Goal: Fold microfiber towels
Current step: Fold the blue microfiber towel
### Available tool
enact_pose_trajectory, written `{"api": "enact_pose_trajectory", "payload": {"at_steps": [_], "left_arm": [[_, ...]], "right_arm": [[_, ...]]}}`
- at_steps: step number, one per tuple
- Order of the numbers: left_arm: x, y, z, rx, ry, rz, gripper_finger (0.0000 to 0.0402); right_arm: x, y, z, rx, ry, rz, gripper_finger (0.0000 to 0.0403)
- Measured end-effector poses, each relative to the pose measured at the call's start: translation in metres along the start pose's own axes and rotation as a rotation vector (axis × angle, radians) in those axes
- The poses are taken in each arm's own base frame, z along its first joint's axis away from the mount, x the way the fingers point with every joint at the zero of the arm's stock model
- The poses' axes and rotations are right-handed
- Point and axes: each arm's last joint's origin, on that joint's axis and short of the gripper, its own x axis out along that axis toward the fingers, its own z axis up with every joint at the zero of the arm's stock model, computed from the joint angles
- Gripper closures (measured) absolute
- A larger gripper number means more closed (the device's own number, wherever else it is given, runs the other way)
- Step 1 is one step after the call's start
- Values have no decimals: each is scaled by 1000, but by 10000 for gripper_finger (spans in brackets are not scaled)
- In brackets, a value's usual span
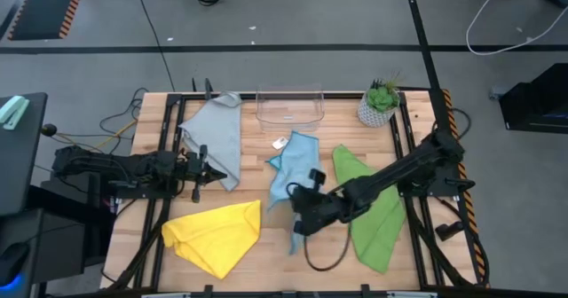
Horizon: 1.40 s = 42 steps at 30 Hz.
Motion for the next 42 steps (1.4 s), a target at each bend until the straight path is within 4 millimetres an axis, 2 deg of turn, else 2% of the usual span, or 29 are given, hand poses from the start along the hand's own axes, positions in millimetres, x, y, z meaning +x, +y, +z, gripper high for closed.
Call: {"api": "enact_pose_trajectory", "payload": {"at_steps": [4,10,15,20,25,33,38,42], "left_arm": [[0,0,0,-1,1,0,395],[2,0,-2,-14,21,0,390],[7,0,-2,-13,36,21,395],[15,1,-4,5,62,54,394],[27,2,-3,17,113,115,386],[67,0,17,128,262,133,314],[98,0,20,233,360,130,274],[117,2,19,287,421,138,257]], "right_arm": [[-30,-3,-4,46,-66,-82,391],[-51,3,-27,110,-92,-197,391],[-52,5,-64,191,-111,-228,391],[-51,-3,-105,291,-125,-231,392],[-53,-12,-128,363,-150,-203,390],[-55,-14,-132,372,-184,-160,390],[-55,-11,-130,358,-188,-141,391],[-54,-9,-129,343,-181,-124,390]]}}
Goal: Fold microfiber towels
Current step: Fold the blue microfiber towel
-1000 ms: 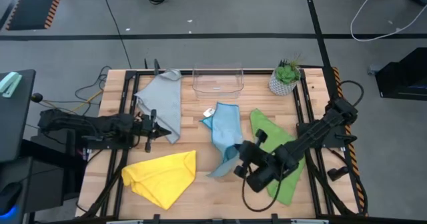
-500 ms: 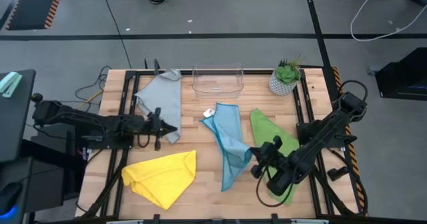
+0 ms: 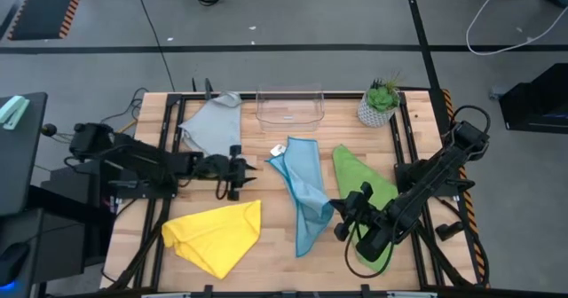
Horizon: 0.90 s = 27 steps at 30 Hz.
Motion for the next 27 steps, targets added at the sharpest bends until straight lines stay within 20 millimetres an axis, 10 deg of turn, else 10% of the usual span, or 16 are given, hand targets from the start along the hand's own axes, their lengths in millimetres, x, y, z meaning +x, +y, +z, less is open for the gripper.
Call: {"api": "enact_pose_trajectory", "payload": {"at_steps": [21,27], "left_arm": [[81,27,18,72,344,97,159],[95,29,16,87,382,101,201]], "right_arm": [[0,3,0,-44,4,19,390],[0,3,0,-45,4,20,390]]}}
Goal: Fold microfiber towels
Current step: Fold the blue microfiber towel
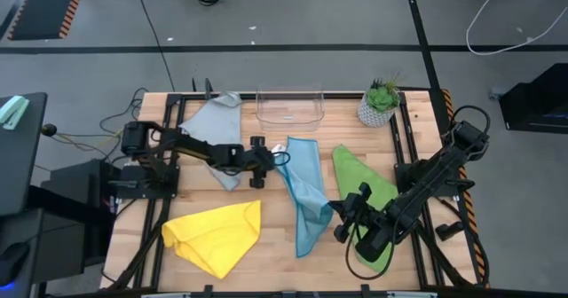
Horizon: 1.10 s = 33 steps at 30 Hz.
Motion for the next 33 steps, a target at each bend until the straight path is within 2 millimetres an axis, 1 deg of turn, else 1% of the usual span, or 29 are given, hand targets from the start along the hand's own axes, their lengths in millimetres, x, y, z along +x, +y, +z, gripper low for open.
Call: {"api": "enact_pose_trajectory", "payload": {"at_steps": [3,7,8,9,15,19,27,33], "left_arm": [[4,1,-3,20,19,0,263],[5,3,-4,37,23,3,366],[5,3,-4,41,22,6,382],[5,3,-4,42,22,7,388],[-2,-1,-2,72,35,8,393],[-19,-7,-2,91,77,24,391],[-74,-20,-1,66,123,34,392],[-117,-39,-7,9,131,29,396]], "right_arm": [[0,0,0,0,0,0,390],[0,0,0,-1,0,0,391],[0,0,0,-3,-1,0,391],[0,0,0,-4,0,1,390],[0,0,0,-7,0,0,390],[0,-2,-1,-12,4,-12,389],[0,-4,-1,-7,5,-30,388],[2,-8,0,15,0,-62,376]]}}
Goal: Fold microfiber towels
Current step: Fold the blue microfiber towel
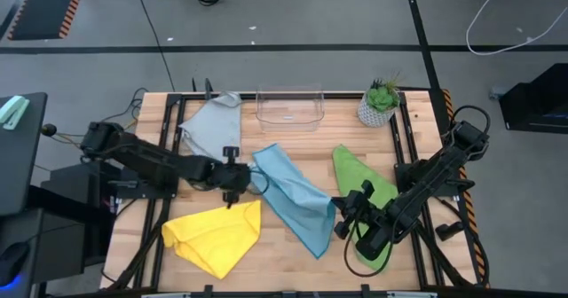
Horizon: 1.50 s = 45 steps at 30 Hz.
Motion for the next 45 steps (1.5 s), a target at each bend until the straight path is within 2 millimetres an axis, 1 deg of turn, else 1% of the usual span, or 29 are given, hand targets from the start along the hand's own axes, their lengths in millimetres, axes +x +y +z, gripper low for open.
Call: {"api": "enact_pose_trajectory", "payload": {"at_steps": [4,7,10,14,19,26,33,36,39,43,45], "left_arm": [[-19,-20,-4,-32,-36,-38,391],[-29,-36,-7,-50,-69,-33,394],[-34,-48,-11,-70,-89,-46,396],[-37,-55,-18,-98,-90,-61,391],[-41,-60,-19,-155,-103,-78,396],[-50,-72,-23,-176,-124,-114,395],[-57,-82,-27,-182,-140,-143,392],[-59,-83,-28,-193,-143,-151,396],[-60,-85,-29,-192,-146,-157,395],[-64,-89,-30,-185,-159,-172,392],[-66,-92,-31,-175,-168,-182,395]], "right_arm": [[8,-5,4,13,8,-46,372],[16,-10,9,13,21,-88,374],[24,-14,13,1,36,-125,380],[35,-20,20,-12,59,-166,383],[52,-28,28,-19,149,-204,380],[72,-46,39,-19,240,-285,355],[91,-65,50,24,343,-353,334],[99,-73,54,32,385,-365,318],[105,-79,58,31,422,-371,292],[110,-85,60,15,467,-366,243],[108,-85,61,-8,511,-352,216]]}}
